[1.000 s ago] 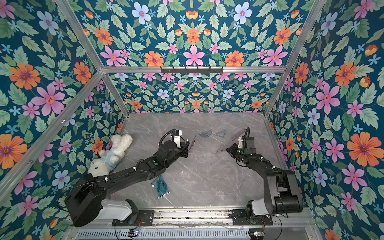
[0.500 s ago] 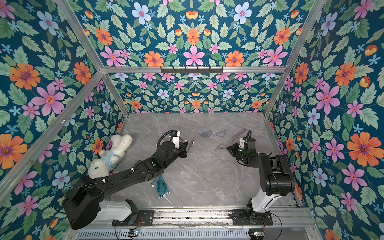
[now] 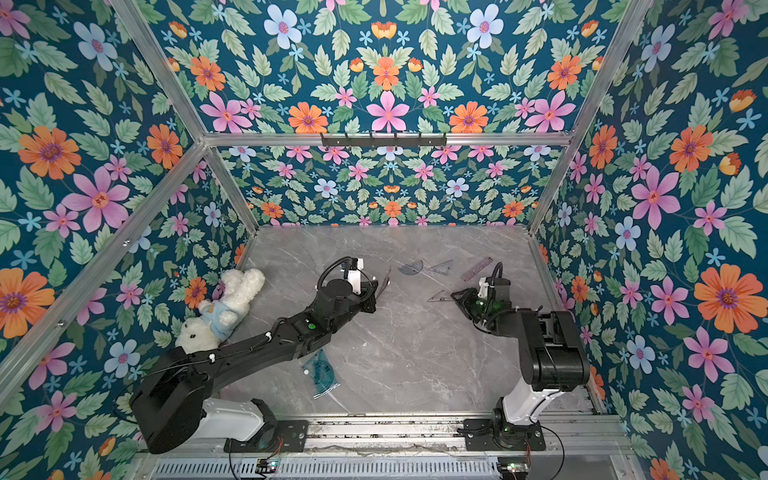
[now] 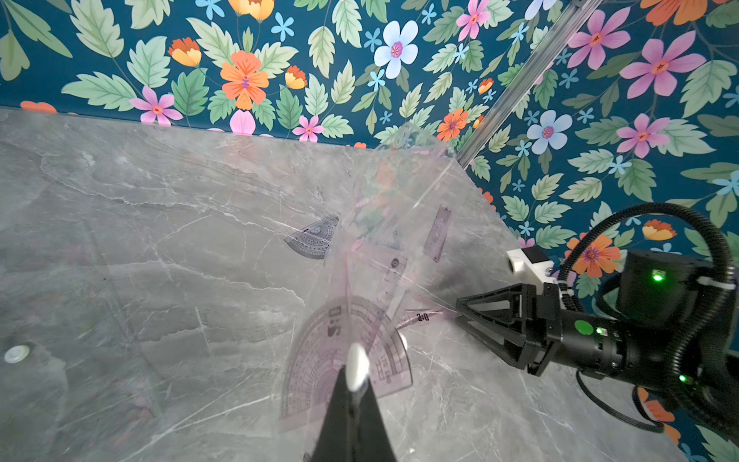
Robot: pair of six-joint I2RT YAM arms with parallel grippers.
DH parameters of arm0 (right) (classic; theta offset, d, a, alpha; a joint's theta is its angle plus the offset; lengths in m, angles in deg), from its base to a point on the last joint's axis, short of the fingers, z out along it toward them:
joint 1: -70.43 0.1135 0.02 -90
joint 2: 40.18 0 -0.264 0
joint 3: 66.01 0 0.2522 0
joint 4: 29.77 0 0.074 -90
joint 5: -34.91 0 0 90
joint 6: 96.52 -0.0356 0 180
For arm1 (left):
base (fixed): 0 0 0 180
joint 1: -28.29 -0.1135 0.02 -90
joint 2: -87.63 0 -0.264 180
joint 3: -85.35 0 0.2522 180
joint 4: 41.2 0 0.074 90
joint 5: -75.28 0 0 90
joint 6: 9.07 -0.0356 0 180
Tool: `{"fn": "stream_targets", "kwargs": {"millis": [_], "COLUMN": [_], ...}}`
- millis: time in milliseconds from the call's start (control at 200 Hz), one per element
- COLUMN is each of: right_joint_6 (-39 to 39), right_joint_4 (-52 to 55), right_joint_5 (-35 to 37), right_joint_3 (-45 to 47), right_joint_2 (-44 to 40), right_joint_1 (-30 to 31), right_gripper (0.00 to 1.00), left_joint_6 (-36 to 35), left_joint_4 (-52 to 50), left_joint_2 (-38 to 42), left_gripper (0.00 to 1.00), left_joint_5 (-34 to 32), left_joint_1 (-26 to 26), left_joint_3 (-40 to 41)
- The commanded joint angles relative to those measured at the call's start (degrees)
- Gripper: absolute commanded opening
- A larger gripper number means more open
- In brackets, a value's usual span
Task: Open the ruler set and take out the ruler
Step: Place the ruler at the center of the board, then take out the ruler from the ruler set bag.
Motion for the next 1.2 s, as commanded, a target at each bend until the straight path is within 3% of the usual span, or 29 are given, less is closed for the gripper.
{"fn": "stream_targets", "kwargs": {"millis": [0, 275, 385, 480, 630, 770, 930, 1195], "right_joint_6": [2.5, 8.8, 9.6, 12.2, 11.2, 7.8, 6.5, 4.8], "right_joint_4": [7.9, 25.6, 29.0, 33.5, 34.7, 31.3, 28.8, 25.5], "right_joint_5": [4.7, 13.0, 15.0, 20.1, 18.2, 19.0, 18.8, 18.0], "right_joint_3": [-0.3, 0.7, 0.4, -3.4, -9.2, -11.2, -14.6, -16.9], "right_joint_2": [-4.1, -21.4, -28.3, -31.5, -30.9, -28.9, -22.2, -15.7], "right_joint_1": [0.0, 0.5, 3.8, 11.7, 19.3, 24.9, 29.6, 31.0], "right_gripper": [0.44, 0.44, 0.30, 0.16, 0.13, 0.00, 0.00, 0.03], "left_joint_6": [-1.3, -2.5, -3.4, -3.9, -4.4, -3.6, -2.5, -2.4], "left_joint_4": [-0.1, -0.8, -1.2, -1.1, -1.1, -0.7, 0.3, 0.5], "left_joint_2": [-0.2, -2.1, -3.7, -5.1, -7.6, -9.7, -11.2, -11.5], "left_gripper": [0.00, 0.00, 0.00, 0.00, 0.00, 0.00, 0.00, 0.00], "left_joint_5": [0.3, 0.9, 0.7, 1.2, 3.4, 4.9, 7.2, 8.4], "left_joint_1": [0.0, 0.7, 1.9, 2.5, 2.7, 2.7, 2.7, 2.8], "left_joint_3": [-0.7, -2.1, -3.3, -4.1, -5.0, -5.3, -5.8, -6.1]}}
